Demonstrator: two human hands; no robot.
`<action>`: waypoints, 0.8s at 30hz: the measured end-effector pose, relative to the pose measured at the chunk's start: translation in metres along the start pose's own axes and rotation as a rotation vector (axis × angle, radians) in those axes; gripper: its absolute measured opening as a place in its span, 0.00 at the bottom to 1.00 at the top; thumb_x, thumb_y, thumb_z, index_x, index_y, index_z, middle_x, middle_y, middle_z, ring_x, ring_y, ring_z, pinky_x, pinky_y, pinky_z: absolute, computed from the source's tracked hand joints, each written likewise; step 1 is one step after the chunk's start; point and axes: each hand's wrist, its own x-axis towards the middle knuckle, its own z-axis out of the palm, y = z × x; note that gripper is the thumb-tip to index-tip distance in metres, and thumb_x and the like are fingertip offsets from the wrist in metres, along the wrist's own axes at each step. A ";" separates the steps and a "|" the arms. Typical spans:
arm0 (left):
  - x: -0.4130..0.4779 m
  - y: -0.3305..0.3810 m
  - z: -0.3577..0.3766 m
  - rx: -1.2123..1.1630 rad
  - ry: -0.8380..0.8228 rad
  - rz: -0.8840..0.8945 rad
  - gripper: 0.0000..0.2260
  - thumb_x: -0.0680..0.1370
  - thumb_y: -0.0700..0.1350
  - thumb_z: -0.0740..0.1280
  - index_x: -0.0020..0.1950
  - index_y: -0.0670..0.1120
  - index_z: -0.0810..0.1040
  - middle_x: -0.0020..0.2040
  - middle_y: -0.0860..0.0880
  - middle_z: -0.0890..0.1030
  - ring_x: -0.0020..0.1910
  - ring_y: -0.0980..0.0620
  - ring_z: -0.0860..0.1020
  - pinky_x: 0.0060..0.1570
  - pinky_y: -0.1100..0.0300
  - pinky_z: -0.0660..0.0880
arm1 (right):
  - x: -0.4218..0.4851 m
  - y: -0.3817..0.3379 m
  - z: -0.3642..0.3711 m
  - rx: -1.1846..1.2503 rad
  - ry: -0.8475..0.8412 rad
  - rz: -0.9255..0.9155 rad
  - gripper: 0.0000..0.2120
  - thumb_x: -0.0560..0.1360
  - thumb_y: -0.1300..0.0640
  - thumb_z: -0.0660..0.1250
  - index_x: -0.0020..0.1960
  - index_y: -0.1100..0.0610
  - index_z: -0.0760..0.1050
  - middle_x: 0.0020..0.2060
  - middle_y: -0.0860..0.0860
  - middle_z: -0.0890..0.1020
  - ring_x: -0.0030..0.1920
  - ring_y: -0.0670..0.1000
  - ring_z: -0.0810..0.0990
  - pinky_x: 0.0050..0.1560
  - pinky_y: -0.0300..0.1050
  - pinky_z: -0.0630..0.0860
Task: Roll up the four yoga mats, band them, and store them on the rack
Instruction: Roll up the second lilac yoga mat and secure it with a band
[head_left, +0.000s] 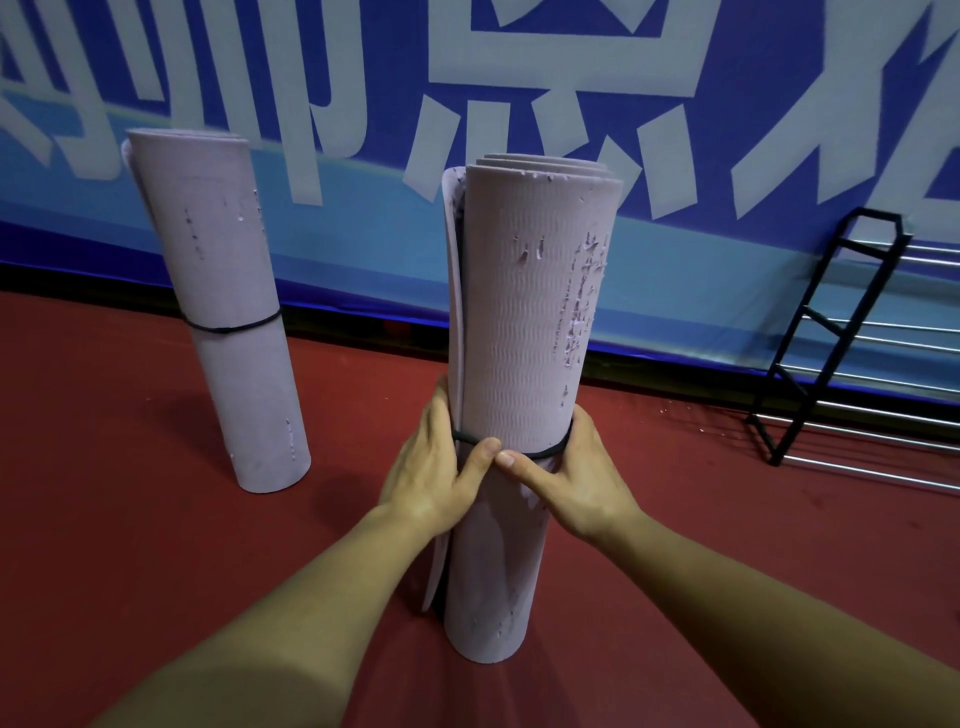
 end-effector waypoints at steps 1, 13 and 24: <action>0.000 -0.001 0.000 0.003 0.001 0.002 0.46 0.74 0.72 0.52 0.82 0.49 0.39 0.82 0.46 0.55 0.77 0.42 0.64 0.71 0.49 0.67 | 0.001 0.000 0.000 0.001 -0.005 0.000 0.46 0.64 0.25 0.74 0.72 0.43 0.59 0.57 0.55 0.81 0.52 0.54 0.84 0.51 0.58 0.83; -0.003 0.002 -0.004 -0.057 -0.063 -0.035 0.47 0.71 0.73 0.51 0.82 0.51 0.38 0.82 0.50 0.53 0.77 0.43 0.64 0.70 0.42 0.69 | -0.001 -0.002 0.000 0.018 -0.057 -0.030 0.44 0.67 0.27 0.71 0.74 0.39 0.55 0.67 0.42 0.72 0.56 0.30 0.76 0.54 0.38 0.77; 0.002 0.004 -0.009 -0.118 -0.041 -0.020 0.45 0.73 0.72 0.55 0.83 0.52 0.43 0.81 0.50 0.57 0.78 0.48 0.63 0.71 0.44 0.69 | 0.005 -0.006 0.001 0.046 -0.005 -0.092 0.42 0.68 0.29 0.72 0.74 0.41 0.57 0.68 0.43 0.71 0.66 0.38 0.72 0.58 0.35 0.75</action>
